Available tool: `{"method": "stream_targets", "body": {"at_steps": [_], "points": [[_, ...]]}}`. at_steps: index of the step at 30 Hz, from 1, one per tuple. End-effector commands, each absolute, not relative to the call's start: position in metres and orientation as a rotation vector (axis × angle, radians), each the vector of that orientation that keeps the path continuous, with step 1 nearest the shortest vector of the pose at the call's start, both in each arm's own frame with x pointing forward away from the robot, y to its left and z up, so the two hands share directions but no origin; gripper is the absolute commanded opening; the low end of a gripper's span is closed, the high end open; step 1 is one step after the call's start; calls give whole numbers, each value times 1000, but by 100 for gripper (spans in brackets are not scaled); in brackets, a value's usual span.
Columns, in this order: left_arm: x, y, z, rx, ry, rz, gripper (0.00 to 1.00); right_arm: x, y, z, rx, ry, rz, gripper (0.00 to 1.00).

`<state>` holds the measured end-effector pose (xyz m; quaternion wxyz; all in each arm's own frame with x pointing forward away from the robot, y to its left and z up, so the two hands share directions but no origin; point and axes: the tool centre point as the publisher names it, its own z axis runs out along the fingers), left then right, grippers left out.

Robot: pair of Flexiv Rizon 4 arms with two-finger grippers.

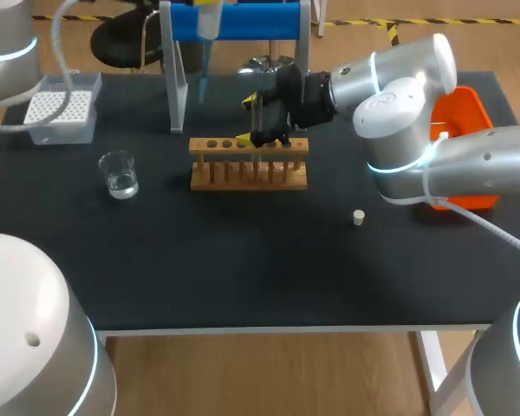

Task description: Invert the test tube, pick up the pipette, mount the tip to pipette, aspirate from beaker and dispense into the tube, eject the tip, return the pipette, and cap with the stopper.

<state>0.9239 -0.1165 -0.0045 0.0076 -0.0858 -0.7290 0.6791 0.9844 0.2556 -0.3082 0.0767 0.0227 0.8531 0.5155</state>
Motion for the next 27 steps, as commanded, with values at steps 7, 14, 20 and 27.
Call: {"method": "stream_targets", "body": {"at_steps": [7,14,20,27], "points": [[858,-101,-55,-59,-2271,2295,0,985,256,-308,68,2559,1542,100],[852,-121,-75,-35,-2218,2329,0,985,256,-308,68,2559,1542,100],[852,-134,-80,-51,-2202,2327,0,985,256,-308,68,2559,1542,100],[852,-141,-85,-47,-2188,2337,0,985,256,-308,68,2559,1542,100]]}}
